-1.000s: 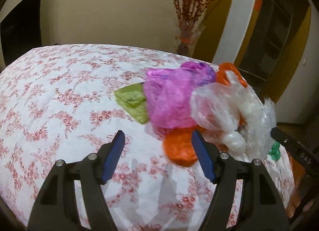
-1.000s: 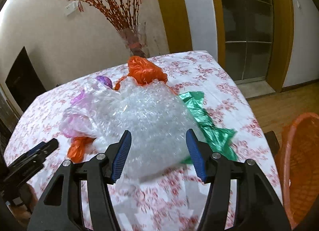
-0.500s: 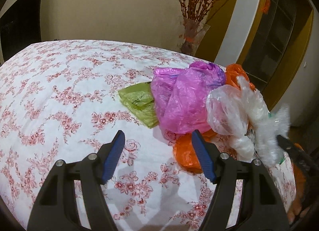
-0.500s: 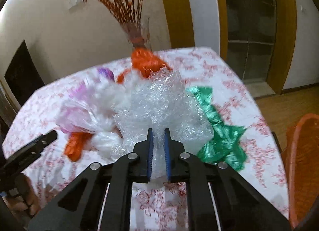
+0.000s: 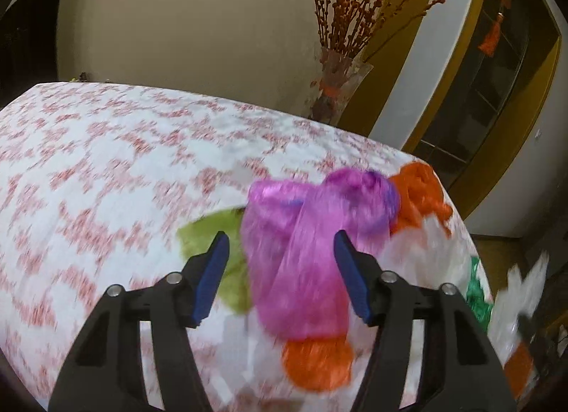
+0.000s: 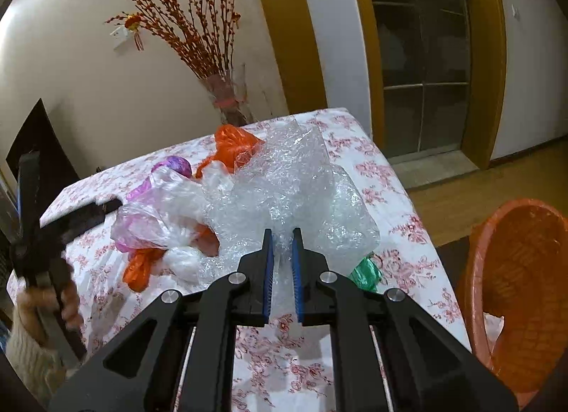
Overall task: Collect trash
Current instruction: 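Close the left gripper on the pink bag and lift it off the table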
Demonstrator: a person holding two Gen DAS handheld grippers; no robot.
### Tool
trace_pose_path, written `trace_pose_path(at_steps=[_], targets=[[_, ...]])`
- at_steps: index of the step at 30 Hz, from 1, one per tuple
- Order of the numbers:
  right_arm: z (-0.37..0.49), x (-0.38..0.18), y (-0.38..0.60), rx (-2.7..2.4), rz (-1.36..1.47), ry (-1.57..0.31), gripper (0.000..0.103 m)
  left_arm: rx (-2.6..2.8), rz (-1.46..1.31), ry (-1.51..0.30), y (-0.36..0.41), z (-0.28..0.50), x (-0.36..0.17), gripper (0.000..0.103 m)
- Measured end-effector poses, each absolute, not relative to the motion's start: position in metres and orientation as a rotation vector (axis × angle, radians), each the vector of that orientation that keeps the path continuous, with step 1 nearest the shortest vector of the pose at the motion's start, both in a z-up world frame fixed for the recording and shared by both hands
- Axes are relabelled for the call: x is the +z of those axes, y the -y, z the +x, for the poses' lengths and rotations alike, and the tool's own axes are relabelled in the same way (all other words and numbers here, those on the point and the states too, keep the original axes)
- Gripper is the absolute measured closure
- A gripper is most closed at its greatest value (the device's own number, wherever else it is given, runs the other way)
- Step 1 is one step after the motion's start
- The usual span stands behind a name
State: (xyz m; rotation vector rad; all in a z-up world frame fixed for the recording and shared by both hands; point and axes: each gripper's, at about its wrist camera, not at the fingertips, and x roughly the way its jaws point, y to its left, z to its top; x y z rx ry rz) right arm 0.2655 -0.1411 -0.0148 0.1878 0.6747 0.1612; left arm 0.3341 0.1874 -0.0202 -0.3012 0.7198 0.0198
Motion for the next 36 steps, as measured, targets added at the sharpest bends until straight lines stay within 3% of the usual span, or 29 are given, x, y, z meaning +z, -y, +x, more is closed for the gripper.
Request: trace_pose_path(at_steps=[5,12,16,17,18,21,23,36], targets=[[0.270,-0.018,0.141,0.165,0.185,-0.690,0.094,-0.038,-0.231,-0.756,-0.166,0.373,-0.017,0.045],[0.273,-0.022,0.140,0.172,0.180,-0.713,0.094,-0.087,-0.104,-0.814,-0.137,0.394,-0.036,0.031],[0.273,-0.025,0.139,0.176,0.188,-0.729,0.094,-0.095,-0.085,-0.842,-0.131,0.394,-0.044,0.031],[0.273,-0.025,0.138,0.177,0.187,-0.730,0.094,-0.102,-0.089,-0.847,-0.131,0.394,-0.045,0.037],[0.272,-0.025,0.138,0.177,0.186,-0.730,0.094,-0.104,-0.091,-0.849,-0.131,0.393,-0.046,0.050],[0.269,-0.022,0.138,0.178,0.186,-0.726,0.094,-0.117,-0.099,-0.858,-0.131,0.393,-0.046,0.075],[0.266,-0.019,0.139,0.177,0.190,-0.720,0.094,-0.116,-0.094,-0.841,-0.133,0.387,-0.042,0.082],[0.236,0.014,0.151,0.183,0.202,-0.633,0.094,-0.113,-0.152,-0.718,-0.153,0.338,0.025,0.082]])
